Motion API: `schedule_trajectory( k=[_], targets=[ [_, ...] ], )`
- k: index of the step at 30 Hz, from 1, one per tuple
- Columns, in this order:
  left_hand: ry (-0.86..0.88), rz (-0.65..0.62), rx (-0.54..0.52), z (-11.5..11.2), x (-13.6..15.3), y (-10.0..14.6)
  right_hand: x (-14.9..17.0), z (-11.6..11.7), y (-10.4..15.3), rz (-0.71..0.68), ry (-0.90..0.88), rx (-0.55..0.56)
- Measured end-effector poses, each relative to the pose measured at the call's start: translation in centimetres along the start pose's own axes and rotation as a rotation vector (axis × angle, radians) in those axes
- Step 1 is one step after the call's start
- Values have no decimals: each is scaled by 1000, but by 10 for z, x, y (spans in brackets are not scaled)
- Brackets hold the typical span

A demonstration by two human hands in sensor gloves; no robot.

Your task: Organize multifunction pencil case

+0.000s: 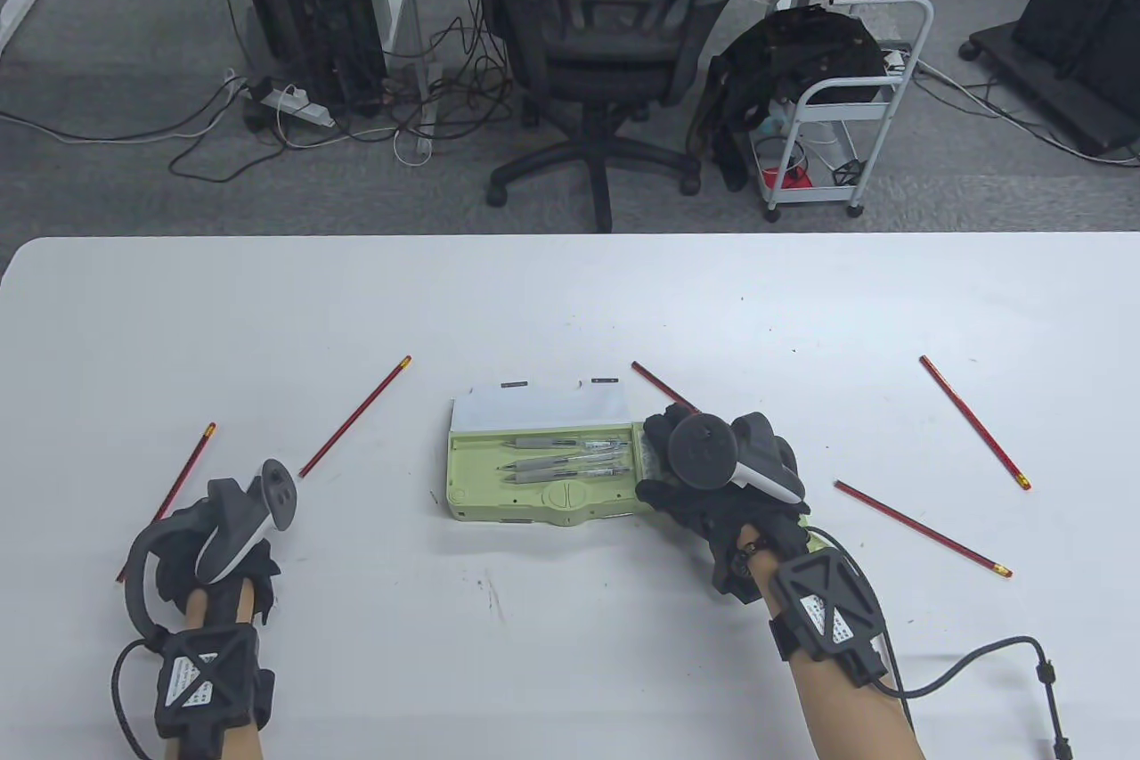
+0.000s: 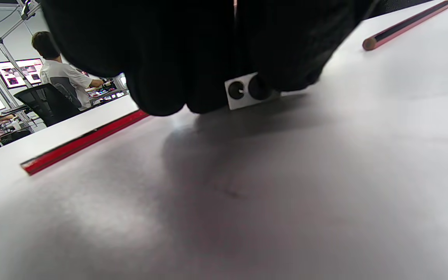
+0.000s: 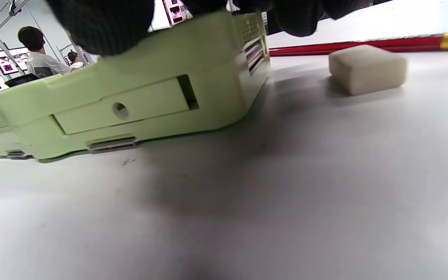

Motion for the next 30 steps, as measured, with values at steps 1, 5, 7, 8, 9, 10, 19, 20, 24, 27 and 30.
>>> schedule_trajectory(
  k=[1,5,7,8,9,10,19,20,24,27,30],
  targets=[
    [4,0,0,0,0,0,0,0,0,0,0,0],
    [24,-9,-14,1,-1,0,0,0,0,0,0,0],
    [31,-12,-22,2,-2,0,0,0,0,-1,-1,1],
    [33,-17,-23,4,-4,1,0,0,0,-1,-1,1],
    [34,-23,-29,6,-6,2,0,0,0,-1,-1,2],
    [38,-30,-38,9,-8,4,0,0,0,-1,-1,2],
    [102,-160,-129,50,-47,29,0,0,0,-1,-1,2],
    [110,-184,-143,55,-54,34,0,0,0,-1,-1,2],
    [167,-282,-180,72,-81,50,0,0,0,-1,0,3],
    [223,-368,-202,83,-103,62,0,0,0,-2,1,3],
    [230,-434,-232,89,-125,74,0,0,0,-2,1,2]
  ],
)
Point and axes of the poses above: the tracker on the back of each hand, its own x axis roughly to the little-finger side, its own y axis roughly from the fingertips to the wrist, z = x × y, the point moved 4 cm from there along -y, roughly from the wrist to the fingertips, and after that the axes turned 12 degrees about x, right-handed, at the moved point
